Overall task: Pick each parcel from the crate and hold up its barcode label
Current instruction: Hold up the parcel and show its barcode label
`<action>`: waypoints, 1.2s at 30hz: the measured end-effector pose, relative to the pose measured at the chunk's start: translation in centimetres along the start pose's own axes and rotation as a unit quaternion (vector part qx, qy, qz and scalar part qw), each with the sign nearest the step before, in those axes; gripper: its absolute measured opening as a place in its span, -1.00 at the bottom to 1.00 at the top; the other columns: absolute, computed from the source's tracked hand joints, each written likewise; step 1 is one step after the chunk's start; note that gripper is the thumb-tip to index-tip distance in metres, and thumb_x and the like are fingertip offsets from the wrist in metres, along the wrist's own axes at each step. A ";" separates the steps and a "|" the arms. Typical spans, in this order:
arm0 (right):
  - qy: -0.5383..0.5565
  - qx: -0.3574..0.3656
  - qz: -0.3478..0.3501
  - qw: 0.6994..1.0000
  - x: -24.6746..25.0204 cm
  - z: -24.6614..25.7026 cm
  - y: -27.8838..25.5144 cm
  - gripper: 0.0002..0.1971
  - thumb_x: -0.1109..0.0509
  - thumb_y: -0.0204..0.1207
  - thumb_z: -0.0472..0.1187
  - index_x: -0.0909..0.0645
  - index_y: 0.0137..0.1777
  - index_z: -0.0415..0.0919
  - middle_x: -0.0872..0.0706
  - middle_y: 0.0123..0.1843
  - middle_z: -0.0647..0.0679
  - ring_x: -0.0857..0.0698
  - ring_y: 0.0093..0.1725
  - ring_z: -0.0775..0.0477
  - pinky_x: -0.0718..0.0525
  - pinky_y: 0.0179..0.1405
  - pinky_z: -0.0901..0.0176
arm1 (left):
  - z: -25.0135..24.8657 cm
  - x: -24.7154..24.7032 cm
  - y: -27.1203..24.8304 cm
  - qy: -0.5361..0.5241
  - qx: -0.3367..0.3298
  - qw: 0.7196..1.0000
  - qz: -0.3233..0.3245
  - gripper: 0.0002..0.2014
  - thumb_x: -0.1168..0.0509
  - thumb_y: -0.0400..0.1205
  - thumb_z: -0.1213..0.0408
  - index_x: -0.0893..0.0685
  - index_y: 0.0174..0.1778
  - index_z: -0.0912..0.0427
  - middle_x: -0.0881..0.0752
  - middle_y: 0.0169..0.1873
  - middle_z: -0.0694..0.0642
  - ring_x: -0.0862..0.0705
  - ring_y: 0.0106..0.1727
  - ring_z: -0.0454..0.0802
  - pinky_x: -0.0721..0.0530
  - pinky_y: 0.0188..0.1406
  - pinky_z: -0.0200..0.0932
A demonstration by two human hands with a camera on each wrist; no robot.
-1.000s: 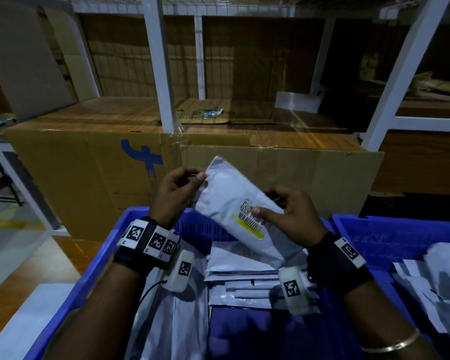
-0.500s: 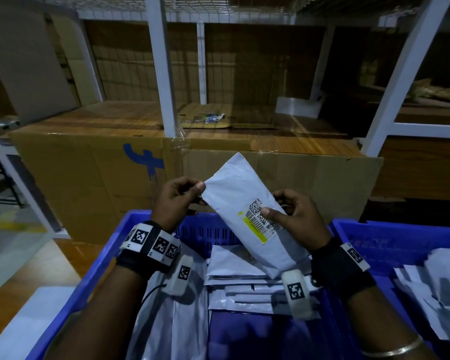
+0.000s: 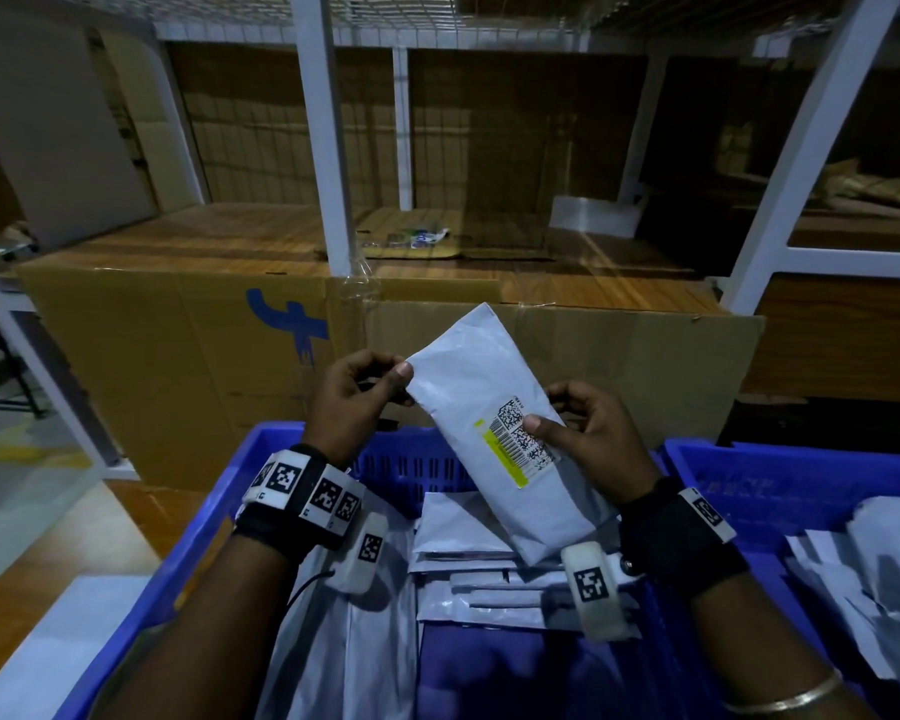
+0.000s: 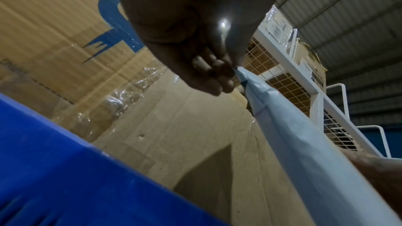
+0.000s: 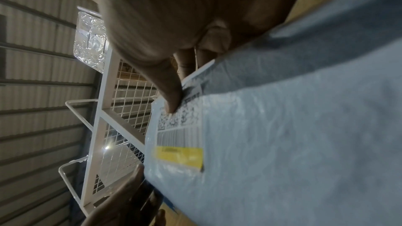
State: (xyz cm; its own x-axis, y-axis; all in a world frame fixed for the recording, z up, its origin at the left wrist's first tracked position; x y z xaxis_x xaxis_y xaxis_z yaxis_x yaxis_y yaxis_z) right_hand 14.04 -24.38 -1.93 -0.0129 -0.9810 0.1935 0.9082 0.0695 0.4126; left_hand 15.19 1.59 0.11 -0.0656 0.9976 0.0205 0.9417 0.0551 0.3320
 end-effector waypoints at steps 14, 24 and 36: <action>0.090 -0.045 -0.038 0.994 -1.3 0.3 -0.4 -0.64 -0.60 0.39 -0.34 -0.54 0.10 -0.16 -0.77 0.06 -0.17 -0.77 0.06 -0.05 -0.72 -0.11 0.09 | 1.0 -5.5 -2.1 0.035 0.032 0.984 0.174 -0.69 -0.43 0.56 0.43 -0.70 0.23 0.20 -0.82 0.00 0.04 -0.80 0.01 -0.07 -0.77 -0.09 -0.08; -0.378 0.230 -0.042 0.896 0.1 9.9 -0.1 -0.34 -0.58 0.29 0.08 -0.53 0.39 -0.04 -0.47 0.40 -0.08 -0.48 0.39 -0.14 -0.49 0.35 -0.09 | 2.1 -5.2 -1.9 0.086 0.036 0.973 0.213 -0.65 -0.46 0.45 0.08 -0.75 0.18 -0.08 -0.81 0.08 0.05 -0.76 0.15 0.14 -0.67 0.21 0.28; -0.489 0.042 0.347 0.799 -6.5 4.7 1.3 -0.55 -0.68 0.24 0.10 -0.70 0.08 -0.03 -0.75 -0.03 0.01 -0.67 -0.04 -0.03 -0.57 -0.15 0.17 | 1.6 -7.0 -2.4 0.255 -0.061 0.924 0.278 -0.77 -0.52 0.47 0.04 -0.75 0.01 -0.08 -0.81 -0.09 -0.05 -0.74 -0.07 -0.19 -0.62 -0.10 -0.29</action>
State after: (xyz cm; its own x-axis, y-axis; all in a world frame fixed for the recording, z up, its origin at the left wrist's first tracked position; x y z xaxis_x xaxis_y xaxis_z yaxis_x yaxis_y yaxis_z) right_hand 13.31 -17.07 1.51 0.1239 -0.0923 0.9880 0.8082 0.5870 -0.0465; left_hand 13.90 -5.43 -2.37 0.2413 0.7189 0.6520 0.8346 -0.4965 0.2386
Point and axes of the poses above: each hand's wrist, its own y-axis towards the middle knuckle, its own x-axis out of the back of the hand, z = x × y, the point moved 9 cm from there along y, towards the middle knuckle
